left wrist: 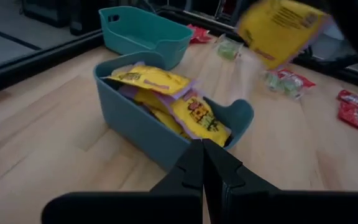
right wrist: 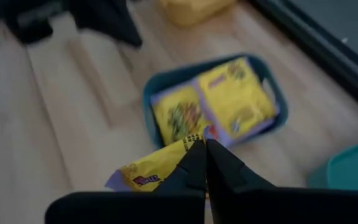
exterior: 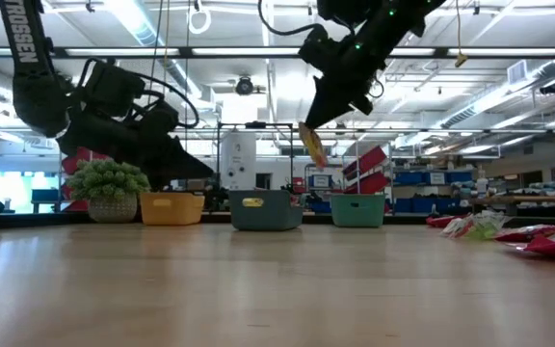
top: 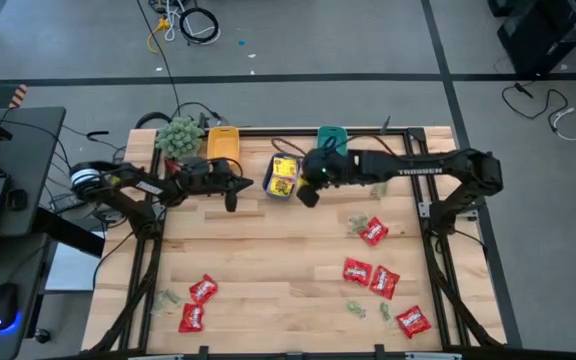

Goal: Sort candy
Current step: Put the yellow candy pack into the blue bin

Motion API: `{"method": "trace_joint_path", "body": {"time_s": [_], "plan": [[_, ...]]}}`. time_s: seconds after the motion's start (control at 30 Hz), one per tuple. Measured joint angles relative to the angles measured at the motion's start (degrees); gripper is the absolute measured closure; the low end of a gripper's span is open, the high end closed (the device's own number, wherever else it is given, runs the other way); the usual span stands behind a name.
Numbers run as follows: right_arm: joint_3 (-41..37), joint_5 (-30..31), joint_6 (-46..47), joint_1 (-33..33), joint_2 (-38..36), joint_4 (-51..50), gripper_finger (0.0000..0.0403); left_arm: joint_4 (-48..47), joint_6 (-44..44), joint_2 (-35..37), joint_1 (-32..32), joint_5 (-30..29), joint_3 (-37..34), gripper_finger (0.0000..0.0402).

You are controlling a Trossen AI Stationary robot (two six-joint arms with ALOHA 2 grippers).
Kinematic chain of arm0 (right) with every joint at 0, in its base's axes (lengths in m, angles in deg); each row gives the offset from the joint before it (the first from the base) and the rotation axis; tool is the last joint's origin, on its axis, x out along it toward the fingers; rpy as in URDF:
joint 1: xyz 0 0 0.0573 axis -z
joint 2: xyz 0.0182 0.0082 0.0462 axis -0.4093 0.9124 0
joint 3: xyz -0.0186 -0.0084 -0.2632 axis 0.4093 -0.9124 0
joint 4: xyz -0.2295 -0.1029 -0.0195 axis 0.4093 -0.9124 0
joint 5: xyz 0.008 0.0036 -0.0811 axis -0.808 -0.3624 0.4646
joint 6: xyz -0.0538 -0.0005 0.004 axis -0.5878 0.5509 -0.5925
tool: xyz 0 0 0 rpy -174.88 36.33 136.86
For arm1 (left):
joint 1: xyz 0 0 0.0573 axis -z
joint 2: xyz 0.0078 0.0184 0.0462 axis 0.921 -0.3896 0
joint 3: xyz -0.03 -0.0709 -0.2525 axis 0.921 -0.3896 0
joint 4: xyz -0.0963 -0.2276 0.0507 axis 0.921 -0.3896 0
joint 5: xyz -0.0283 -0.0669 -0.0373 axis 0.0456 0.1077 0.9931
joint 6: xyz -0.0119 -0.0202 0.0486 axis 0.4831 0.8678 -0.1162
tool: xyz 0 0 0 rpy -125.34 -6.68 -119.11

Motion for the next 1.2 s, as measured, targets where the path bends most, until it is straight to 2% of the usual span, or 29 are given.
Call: {"method": "trace_joint_path", "body": {"time_s": [0.13,0.27,0.57,0.7,0.8,0.97,1.1,1.2], "plan": [[2.3,-0.4,-1.3,1.0,1.0,2.2,0.0403,0.5,0.8,-2.9,0.0,0.0,1.2,0.0401],[9.4,-0.4,-4.3,1.0,5.6,0.7,0.0403,0.6,0.8,-6.3,0.4,0.7,3.4,0.0401],[34.1,0.0,-5.7,2.9,22.7,-21.7,0.0403,3.6,0.9,-12.7,2.6,1.0,5.9,0.0401],[41.4,0.1,-5.3,3.3,29.1,-29.5,0.0403,6.6,1.2,-15.0,3.5,0.8,6.0,0.0401],[44.8,0.1,-5.2,3.2,33.0,-33.1,0.0403,8.3,1.2,-16.2,3.9,0.9,6.0,0.0401],[46.8,0.5,-5.2,3.2,37.5,-32.6,0.0403,11.8,2.4,-17.9,5.0,0.8,6.0,0.0401],[46.9,0.5,-5.2,3.2,38.6,-31.2,0.0398,13.4,2.6,-19.3,5.9,0.7,6.1,0.0401],[47.0,0.5,-6.4,2.8,38.6,-30.3,0.0379,13.9,2.7,-19.7,6.0,0.1,6.1,0.0401]]}}
